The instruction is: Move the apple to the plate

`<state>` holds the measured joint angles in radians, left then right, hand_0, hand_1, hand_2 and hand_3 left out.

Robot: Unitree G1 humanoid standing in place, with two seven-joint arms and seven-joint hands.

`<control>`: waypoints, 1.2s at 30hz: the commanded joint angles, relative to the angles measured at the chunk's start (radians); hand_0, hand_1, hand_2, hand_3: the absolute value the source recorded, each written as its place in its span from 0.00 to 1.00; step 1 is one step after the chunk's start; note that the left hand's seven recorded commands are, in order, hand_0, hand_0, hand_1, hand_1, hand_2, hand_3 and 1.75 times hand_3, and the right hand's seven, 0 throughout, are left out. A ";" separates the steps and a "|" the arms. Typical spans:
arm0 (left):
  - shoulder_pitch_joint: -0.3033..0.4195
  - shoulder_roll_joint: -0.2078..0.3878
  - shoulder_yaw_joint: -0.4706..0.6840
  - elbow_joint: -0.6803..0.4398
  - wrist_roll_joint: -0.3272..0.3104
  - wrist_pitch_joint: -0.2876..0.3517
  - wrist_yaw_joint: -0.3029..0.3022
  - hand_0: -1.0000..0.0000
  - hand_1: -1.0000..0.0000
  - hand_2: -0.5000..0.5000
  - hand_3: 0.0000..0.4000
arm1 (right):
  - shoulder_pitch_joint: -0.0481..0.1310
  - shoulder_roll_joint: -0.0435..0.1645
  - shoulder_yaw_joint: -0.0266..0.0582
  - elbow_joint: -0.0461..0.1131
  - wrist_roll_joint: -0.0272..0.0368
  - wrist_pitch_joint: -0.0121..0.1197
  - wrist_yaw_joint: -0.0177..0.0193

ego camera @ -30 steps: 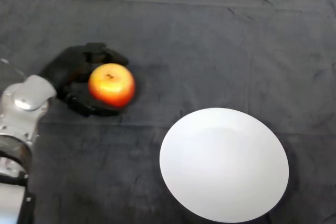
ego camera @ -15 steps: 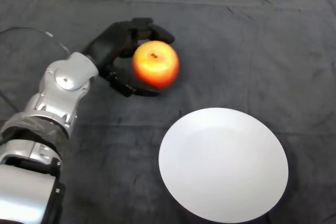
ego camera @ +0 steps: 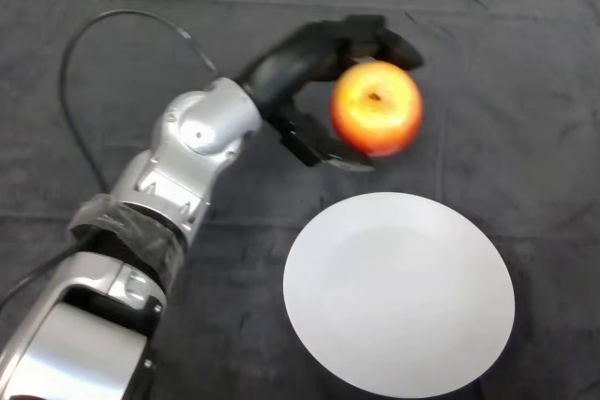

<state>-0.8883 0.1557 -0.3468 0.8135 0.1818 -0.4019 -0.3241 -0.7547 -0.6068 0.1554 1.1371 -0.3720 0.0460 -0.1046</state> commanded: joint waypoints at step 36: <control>0.123 0.025 -0.302 -0.022 -0.145 0.107 0.004 0.00 0.00 0.50 1.00 | 0.040 0.000 -0.0074 0.010 0.0082 0.010 0.0031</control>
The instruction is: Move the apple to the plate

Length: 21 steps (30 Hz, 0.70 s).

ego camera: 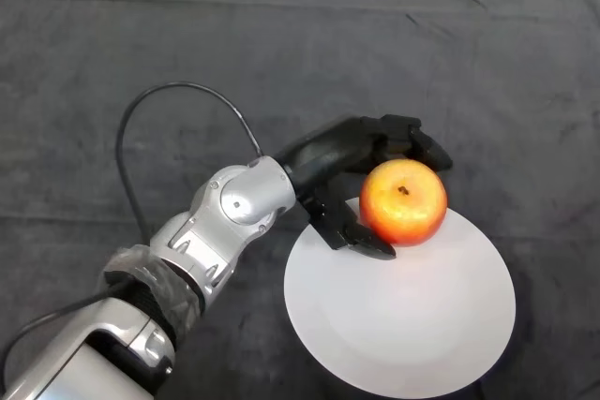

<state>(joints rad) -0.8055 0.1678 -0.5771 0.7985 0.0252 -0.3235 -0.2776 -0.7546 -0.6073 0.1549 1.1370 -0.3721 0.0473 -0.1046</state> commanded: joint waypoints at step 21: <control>0.083 0.110 -0.097 -0.263 0.087 0.019 0.026 0.00 0.00 0.50 1.00 | 0.043 0.001 -0.0078 0.004 0.0089 0.011 0.0039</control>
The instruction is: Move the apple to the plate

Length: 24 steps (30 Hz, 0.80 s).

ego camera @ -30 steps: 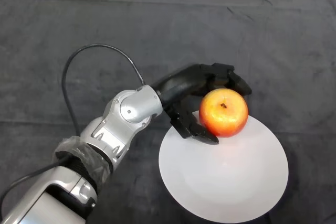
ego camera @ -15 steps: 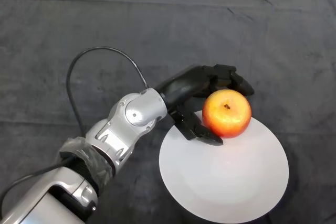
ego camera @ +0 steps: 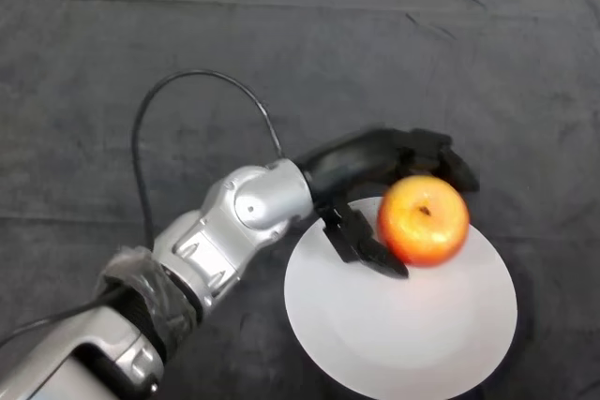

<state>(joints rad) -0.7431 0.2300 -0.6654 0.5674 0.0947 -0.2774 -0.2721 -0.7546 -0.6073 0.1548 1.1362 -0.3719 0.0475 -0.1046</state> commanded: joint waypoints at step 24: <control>0.121 0.065 -0.041 -0.007 0.111 -0.113 0.099 0.00 0.04 0.48 1.00 | 0.045 0.001 -0.0084 0.001 0.0088 0.013 0.0046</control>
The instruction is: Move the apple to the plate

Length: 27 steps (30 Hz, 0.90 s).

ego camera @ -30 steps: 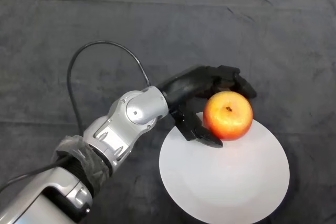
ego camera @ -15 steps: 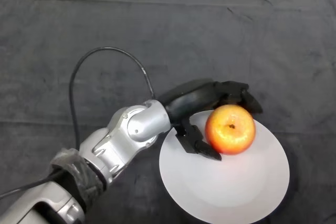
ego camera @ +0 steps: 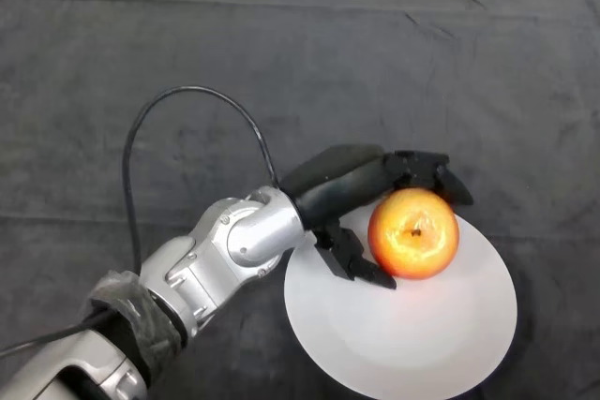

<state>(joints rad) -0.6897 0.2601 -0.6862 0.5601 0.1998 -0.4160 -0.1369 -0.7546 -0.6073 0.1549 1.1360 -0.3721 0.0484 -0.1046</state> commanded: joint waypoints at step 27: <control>0.080 0.208 0.184 -0.162 -0.160 0.126 -0.251 1.00 1.00 0.50 0.00 | 0.048 0.000 -0.0094 -0.004 0.0092 0.014 0.0053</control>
<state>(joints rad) -0.6260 0.4444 -0.5160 0.4301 0.0472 -0.2964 -0.3792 -0.7545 -0.6066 0.1549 1.1337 -0.3721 0.0494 -0.1046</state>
